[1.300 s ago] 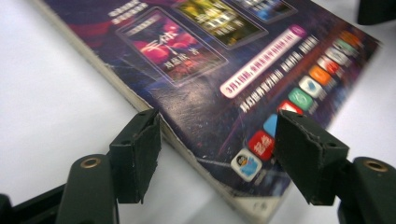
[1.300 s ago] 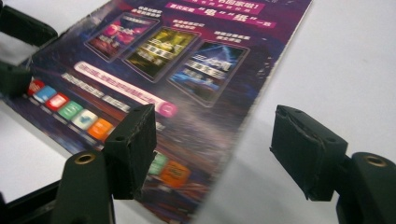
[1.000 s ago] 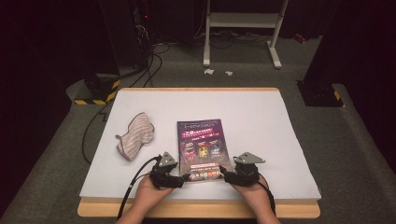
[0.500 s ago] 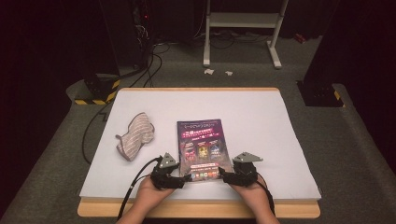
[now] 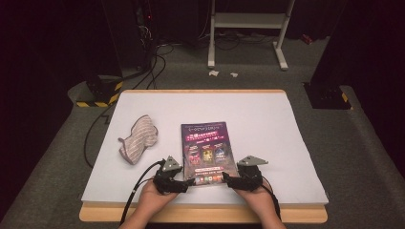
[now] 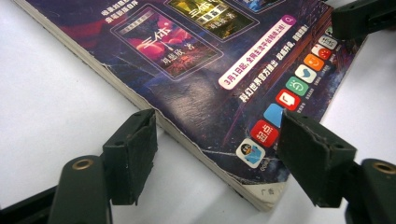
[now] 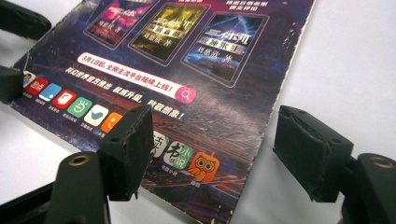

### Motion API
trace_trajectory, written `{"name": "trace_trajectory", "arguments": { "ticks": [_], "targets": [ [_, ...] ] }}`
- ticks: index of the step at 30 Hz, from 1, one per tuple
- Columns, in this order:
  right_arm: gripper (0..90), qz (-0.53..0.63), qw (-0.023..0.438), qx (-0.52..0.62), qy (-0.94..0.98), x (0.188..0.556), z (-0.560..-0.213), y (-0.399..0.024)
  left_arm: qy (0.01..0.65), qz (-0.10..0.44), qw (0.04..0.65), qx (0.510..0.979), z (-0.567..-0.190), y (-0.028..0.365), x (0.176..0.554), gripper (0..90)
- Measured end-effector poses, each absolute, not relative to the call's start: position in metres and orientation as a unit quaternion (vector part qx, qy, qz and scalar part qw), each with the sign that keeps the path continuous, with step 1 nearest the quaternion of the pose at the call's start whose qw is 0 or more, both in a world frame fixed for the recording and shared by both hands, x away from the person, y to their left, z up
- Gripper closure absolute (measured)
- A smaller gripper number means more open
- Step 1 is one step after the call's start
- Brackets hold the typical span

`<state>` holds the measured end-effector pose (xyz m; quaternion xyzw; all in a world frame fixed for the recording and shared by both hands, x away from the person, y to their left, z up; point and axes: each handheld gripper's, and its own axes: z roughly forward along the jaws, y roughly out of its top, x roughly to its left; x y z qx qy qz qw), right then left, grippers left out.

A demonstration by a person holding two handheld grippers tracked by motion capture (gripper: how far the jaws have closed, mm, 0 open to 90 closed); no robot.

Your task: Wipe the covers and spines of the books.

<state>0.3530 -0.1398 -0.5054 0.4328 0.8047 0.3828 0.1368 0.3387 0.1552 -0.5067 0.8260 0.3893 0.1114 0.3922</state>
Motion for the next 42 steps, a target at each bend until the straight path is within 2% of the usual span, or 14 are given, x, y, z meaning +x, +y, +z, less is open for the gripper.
{"name": "trace_trajectory", "arguments": {
  "ticks": [26,42],
  "targets": [
    [26.8,0.375,0.134,0.438,0.806,0.3522,-0.5068,-0.1337,0.385,0.115,0.392,0.827,-0.5074,0.1506,0.3366,29.5],
    [31.7,0.377,0.131,0.448,0.800,0.3533,-0.5060,-0.1358,0.385,0.120,0.390,0.828,-0.5073,0.1485,0.3359,29.8]
  ]
}}
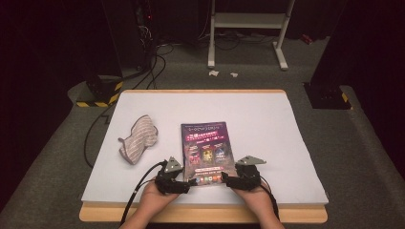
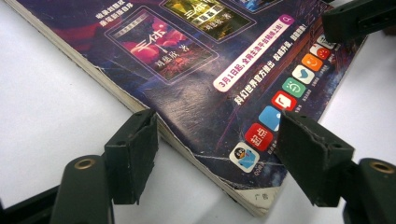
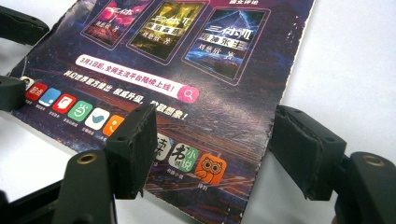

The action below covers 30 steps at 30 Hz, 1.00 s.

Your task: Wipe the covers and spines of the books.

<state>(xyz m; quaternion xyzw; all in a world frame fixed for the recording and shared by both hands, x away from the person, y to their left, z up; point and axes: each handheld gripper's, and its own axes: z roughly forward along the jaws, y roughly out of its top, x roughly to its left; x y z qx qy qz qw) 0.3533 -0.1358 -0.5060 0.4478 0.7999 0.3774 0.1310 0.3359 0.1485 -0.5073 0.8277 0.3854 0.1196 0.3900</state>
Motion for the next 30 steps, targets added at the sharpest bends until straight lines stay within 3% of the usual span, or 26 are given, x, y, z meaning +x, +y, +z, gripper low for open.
{"name": "trace_trajectory", "arguments": {
  "ticks": [30],
  "targets": [
    [32.6,0.401,0.143,0.446,0.787,0.3503,-0.5012,-0.1363,0.385,0.125,0.389,0.828,-0.5075,0.1483,0.3351,30.1]
  ]
}}
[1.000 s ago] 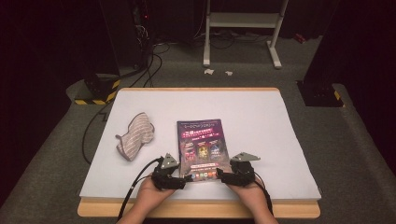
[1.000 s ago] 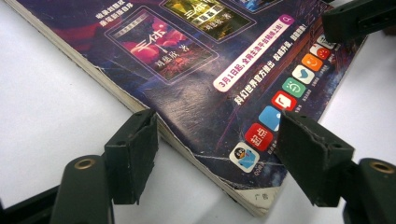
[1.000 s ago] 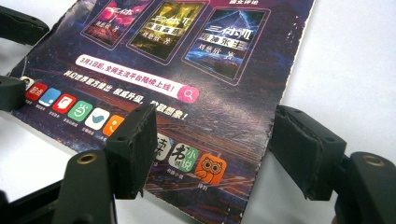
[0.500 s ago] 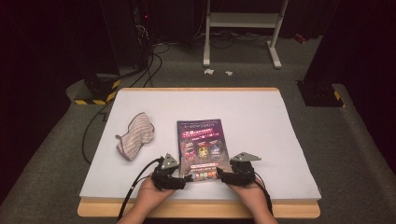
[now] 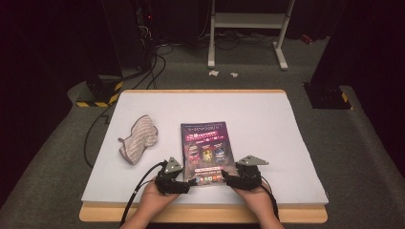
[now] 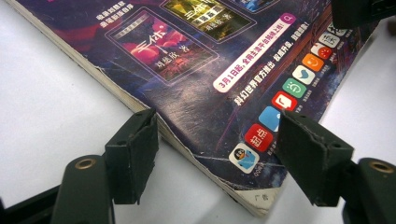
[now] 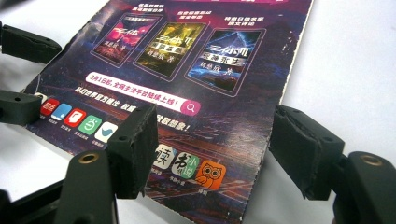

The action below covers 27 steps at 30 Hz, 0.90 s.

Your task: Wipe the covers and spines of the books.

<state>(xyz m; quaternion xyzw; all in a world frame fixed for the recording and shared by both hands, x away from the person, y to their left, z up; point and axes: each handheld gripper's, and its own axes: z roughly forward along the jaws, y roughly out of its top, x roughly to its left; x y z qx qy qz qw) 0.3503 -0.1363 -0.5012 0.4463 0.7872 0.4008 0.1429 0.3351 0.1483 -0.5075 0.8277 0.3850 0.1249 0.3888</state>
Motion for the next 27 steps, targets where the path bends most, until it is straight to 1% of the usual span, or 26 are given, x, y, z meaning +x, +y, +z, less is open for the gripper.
{"name": "trace_trajectory", "arguments": {
  "ticks": [3,7,10,21,27],
  "targets": [
    [32.2,0.396,0.144,0.445,0.790,0.3509,-0.5022,-0.1356,0.385,0.125,0.389,0.828,-0.5075,0.1484,0.3350,30.1],
    [29.7,0.385,0.134,0.443,0.799,0.3528,-0.5051,-0.1352,0.387,0.126,0.390,0.826,-0.5079,0.1479,0.3344,30.0],
    [29.7,0.382,0.125,0.445,0.800,0.3540,-0.5058,-0.1363,0.387,0.127,0.390,0.826,-0.5079,0.1479,0.3343,30.0],
    [30.9,0.369,0.137,0.447,0.804,0.3524,-0.5066,-0.1332,0.387,0.126,0.390,0.826,-0.5081,0.1480,0.3342,30.0],
    [33.7,0.372,0.139,0.450,0.800,0.3519,-0.5060,-0.1339,0.387,0.126,0.390,0.826,-0.5079,0.1480,0.3346,30.3]
  ]
}}
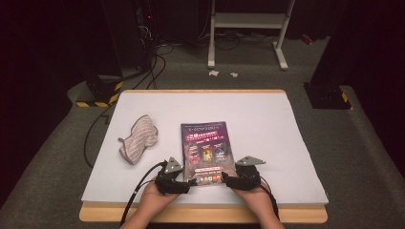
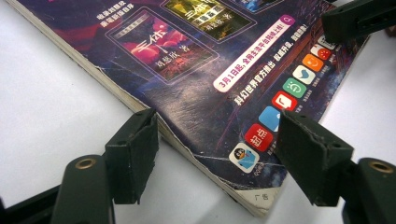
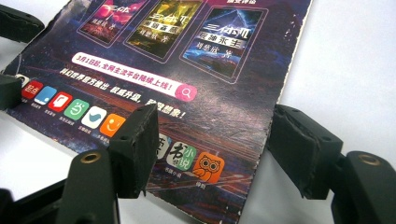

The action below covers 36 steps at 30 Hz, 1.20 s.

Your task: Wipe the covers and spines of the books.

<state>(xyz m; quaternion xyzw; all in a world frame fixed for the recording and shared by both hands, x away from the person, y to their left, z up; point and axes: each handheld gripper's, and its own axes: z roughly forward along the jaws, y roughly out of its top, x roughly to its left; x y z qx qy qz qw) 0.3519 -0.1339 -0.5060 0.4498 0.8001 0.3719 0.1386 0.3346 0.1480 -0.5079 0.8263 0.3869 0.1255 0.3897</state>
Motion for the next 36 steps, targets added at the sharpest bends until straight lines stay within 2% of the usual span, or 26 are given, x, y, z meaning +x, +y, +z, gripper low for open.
{"name": "trace_trajectory", "arguments": {
  "ticks": [8,21,32,34,36],
  "targets": [
    [35.3,0.393,0.139,0.450,0.790,0.350,-0.502,-0.137,0.388,0.127,0.389,0.826,-0.508,0.148,0.334,30.6],
    [37.5,0.453,0.176,0.414,0.770,0.338,-0.483,-0.127,0.388,0.128,0.388,0.826,-0.508,0.151,0.334,30.9],
    [38.7,0.462,0.159,0.381,0.785,0.331,-0.479,-0.106,0.391,0.127,0.387,0.825,-0.507,0.153,0.333,31.2],
    [38.0,0.453,0.174,0.380,0.787,0.329,-0.481,-0.103,0.392,0.127,0.387,0.825,-0.507,0.153,0.333,31.1],
    [37.2,0.456,0.167,0.384,0.785,0.329,-0.481,-0.103,0.391,0.128,0.388,0.825,-0.507,0.153,0.333,31.2]
  ]
}}
